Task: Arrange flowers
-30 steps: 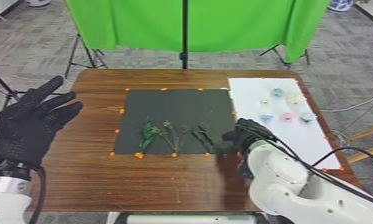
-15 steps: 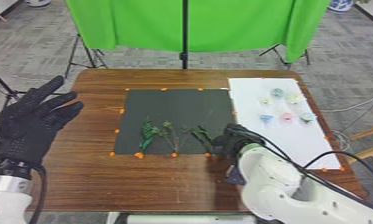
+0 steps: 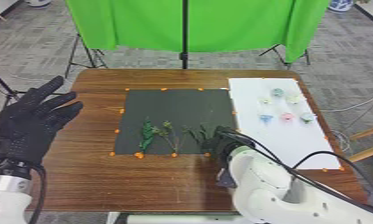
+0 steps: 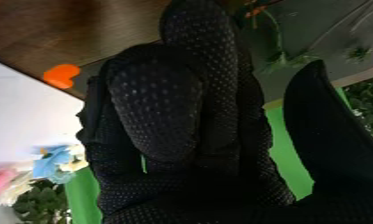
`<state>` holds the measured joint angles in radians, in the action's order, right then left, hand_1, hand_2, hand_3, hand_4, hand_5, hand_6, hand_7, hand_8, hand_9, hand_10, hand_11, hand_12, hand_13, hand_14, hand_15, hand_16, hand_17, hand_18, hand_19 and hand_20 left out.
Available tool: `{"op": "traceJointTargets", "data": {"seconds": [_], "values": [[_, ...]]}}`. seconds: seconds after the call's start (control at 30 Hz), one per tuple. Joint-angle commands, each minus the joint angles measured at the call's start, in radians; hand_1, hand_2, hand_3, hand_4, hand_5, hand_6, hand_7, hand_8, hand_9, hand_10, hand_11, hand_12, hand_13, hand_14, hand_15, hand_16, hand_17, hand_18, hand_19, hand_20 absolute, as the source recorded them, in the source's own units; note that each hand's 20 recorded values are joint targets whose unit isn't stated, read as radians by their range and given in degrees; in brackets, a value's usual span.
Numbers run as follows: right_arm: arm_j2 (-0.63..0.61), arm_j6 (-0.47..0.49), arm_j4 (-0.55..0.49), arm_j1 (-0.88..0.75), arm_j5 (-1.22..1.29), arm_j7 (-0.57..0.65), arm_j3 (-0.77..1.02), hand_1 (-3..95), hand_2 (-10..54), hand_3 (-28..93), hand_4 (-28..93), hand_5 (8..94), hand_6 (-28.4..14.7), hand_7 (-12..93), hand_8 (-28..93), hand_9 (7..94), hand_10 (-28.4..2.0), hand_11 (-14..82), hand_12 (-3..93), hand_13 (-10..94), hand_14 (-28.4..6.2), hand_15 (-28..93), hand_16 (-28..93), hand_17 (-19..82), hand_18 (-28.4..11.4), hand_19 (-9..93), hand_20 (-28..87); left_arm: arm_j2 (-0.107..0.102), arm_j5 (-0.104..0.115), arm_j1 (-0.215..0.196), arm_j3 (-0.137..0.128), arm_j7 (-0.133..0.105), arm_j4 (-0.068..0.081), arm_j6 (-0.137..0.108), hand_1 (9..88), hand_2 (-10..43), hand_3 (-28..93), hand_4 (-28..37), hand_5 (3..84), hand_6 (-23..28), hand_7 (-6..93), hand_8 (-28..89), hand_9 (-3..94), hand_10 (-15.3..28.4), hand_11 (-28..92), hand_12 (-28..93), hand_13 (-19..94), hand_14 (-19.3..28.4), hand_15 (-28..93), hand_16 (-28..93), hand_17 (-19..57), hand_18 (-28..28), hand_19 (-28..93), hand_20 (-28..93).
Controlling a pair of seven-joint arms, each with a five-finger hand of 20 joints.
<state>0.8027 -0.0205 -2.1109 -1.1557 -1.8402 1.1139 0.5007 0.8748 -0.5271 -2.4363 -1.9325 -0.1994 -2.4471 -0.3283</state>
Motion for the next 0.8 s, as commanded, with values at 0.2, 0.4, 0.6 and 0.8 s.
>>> {"op": "traceJointTargets", "data": {"seconds": [0.2,0.4,0.6,0.8], "values": [[0.037,-0.026,0.042,0.036,-0.002,0.02,-0.028,25.0,11.5,71,-21,83.2,-5.0,16,-10,92.9,-14.4,31.3,18.9,89,-7.9,61,17,43,-25.9,93,16,0.006,-0.004,0.0,0.007,0.014,0.003,-0.006,21.1,10.1,77,-28.3,33.3,8.5,14.4,-9,31.4,20.5,28,11,24,28.4,55,-11,-10.0,25.0,59,9],[0.017,-0.052,0.042,0.044,-0.044,0.026,-0.016,24.7,11.4,71,-21,83.1,-4.9,16,-10,93.0,-14.2,31.3,19.0,89,-7.8,61,17,43,-25.9,93,16,0.008,-0.003,-0.008,0.002,0.014,0.0,-0.012,21.1,10.1,77,-28.3,33.3,8.6,14.1,-9,31.3,20.5,28,11,24,28.4,55,-11,-10.0,24.9,59,9],[-0.024,-0.142,0.04,0.049,-0.072,-0.001,0.026,24.2,11.3,71,-21,83.0,-4.6,16,-10,93.3,-14.0,31.3,19.1,89,-7.6,61,17,44,-25.8,93,17,0.011,0.0,-0.017,-0.004,0.006,-0.001,-0.014,21.2,10.1,77,-28.3,33.3,8.6,13.9,-9,31.1,20.5,28,11,24,28.4,55,-11,-9.9,24.8,59,9],[-0.068,-0.196,0.091,0.084,-0.06,-0.004,0.067,23.5,11.1,72,-20,72.5,-5.4,14,-11,88.8,-15.6,30.4,18.5,86,-8.6,60,17,41,-25.1,93,8,0.012,0.007,-0.024,-0.008,-0.019,0.005,-0.016,21.2,10.1,77,-28.3,33.3,8.5,14.2,-9,31.0,20.5,28,11,24,28.4,56,-11,-9.9,24.7,59,9]]}}
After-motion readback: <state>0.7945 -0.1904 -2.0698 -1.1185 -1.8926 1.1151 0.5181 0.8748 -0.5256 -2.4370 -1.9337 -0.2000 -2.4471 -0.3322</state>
